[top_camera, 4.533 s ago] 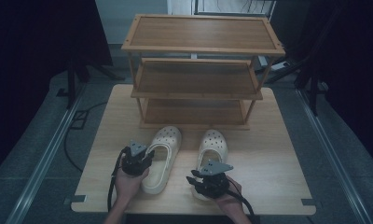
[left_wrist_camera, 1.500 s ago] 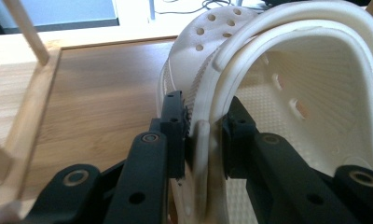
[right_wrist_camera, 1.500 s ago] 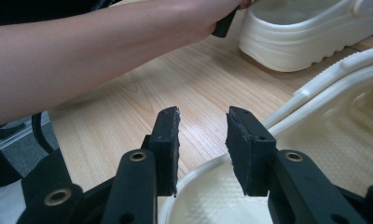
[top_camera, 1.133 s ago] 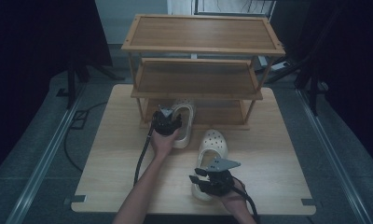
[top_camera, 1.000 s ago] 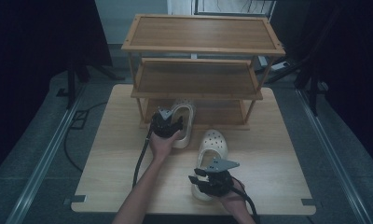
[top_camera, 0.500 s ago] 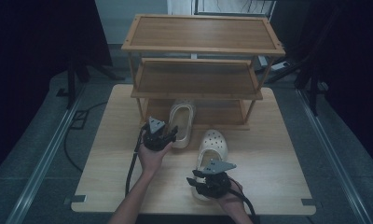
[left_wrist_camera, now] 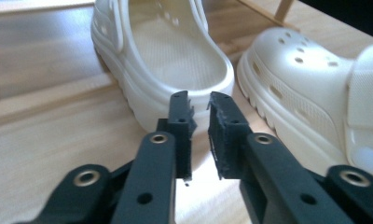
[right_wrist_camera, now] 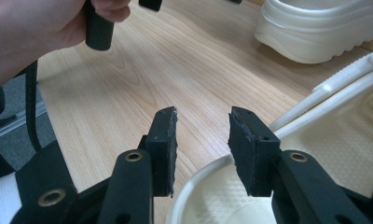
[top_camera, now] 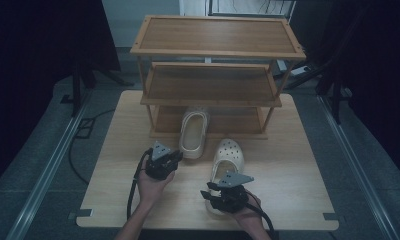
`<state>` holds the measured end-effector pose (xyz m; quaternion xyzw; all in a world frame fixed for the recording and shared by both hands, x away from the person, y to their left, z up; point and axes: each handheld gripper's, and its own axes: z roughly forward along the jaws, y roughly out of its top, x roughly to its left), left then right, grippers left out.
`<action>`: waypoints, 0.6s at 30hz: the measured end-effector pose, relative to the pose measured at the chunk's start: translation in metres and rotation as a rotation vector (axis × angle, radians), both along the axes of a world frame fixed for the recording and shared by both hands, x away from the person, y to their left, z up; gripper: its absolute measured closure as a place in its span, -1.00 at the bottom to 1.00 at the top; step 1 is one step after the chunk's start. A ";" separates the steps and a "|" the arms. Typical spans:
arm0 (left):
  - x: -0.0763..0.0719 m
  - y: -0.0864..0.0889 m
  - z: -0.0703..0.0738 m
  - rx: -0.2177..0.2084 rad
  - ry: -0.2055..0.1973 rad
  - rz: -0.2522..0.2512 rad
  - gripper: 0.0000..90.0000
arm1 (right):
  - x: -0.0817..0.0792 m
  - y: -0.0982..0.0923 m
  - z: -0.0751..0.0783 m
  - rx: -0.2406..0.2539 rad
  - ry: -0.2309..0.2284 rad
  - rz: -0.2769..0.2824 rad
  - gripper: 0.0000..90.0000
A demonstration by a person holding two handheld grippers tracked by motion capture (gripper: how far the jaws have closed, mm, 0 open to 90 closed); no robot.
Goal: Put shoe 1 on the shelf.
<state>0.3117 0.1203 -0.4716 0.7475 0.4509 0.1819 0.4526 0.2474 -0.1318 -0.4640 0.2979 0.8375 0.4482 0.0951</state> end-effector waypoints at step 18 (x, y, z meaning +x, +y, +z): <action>0.007 -0.013 -0.018 0.029 0.082 -0.038 0.99 | -0.001 -0.007 0.005 0.019 -0.005 -0.015 0.36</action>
